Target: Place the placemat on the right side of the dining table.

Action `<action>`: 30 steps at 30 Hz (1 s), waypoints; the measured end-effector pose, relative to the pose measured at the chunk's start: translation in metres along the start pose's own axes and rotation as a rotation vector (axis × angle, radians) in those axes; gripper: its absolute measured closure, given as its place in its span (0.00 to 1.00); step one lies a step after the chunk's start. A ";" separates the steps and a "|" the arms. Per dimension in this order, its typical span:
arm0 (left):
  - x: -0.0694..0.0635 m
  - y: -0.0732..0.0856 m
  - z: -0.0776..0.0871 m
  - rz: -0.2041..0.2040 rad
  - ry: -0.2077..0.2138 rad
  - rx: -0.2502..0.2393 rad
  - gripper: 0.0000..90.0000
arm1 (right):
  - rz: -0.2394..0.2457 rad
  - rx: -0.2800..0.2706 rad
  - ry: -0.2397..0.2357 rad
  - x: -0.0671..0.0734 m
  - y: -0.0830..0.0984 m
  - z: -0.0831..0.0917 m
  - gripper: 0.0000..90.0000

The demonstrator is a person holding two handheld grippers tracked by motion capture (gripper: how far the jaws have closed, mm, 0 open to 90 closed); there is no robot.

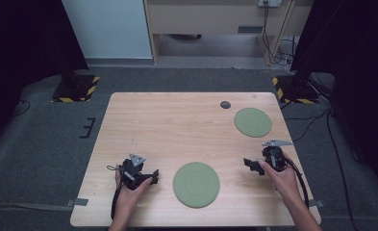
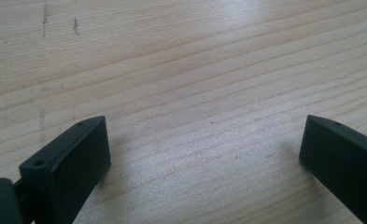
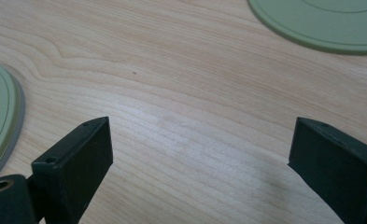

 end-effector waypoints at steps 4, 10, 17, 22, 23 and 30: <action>0.000 0.000 0.000 0.000 0.000 0.000 0.01 | 0.005 0.007 -0.012 0.006 0.004 -0.004 0.07; 0.000 0.000 0.000 0.000 0.000 0.000 0.01 | 0.010 0.009 -0.018 0.015 0.007 -0.013 0.07; 0.000 0.000 0.000 0.000 0.000 0.000 0.01 | 0.011 0.008 -0.009 0.020 0.006 -0.022 0.07; 0.000 0.000 0.000 -0.001 0.000 0.000 0.01 | 0.008 0.018 0.004 0.021 0.008 -0.027 0.07; 0.000 0.000 0.000 0.000 0.000 0.000 0.01 | 0.010 0.020 0.008 0.021 0.009 -0.028 0.07; 0.000 0.000 0.000 0.000 0.000 0.000 0.01 | 0.014 -0.001 0.029 0.025 0.008 -0.033 0.05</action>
Point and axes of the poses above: each handheld gripper's, and its own axes: z roughly backward along the jaws, y roughly out of its underside, x roughly to its left, the point moved 6 cm from there along -z, roughly forward along the jaws, and after that the axes turned 1 degree about y, right-handed, at the moved point
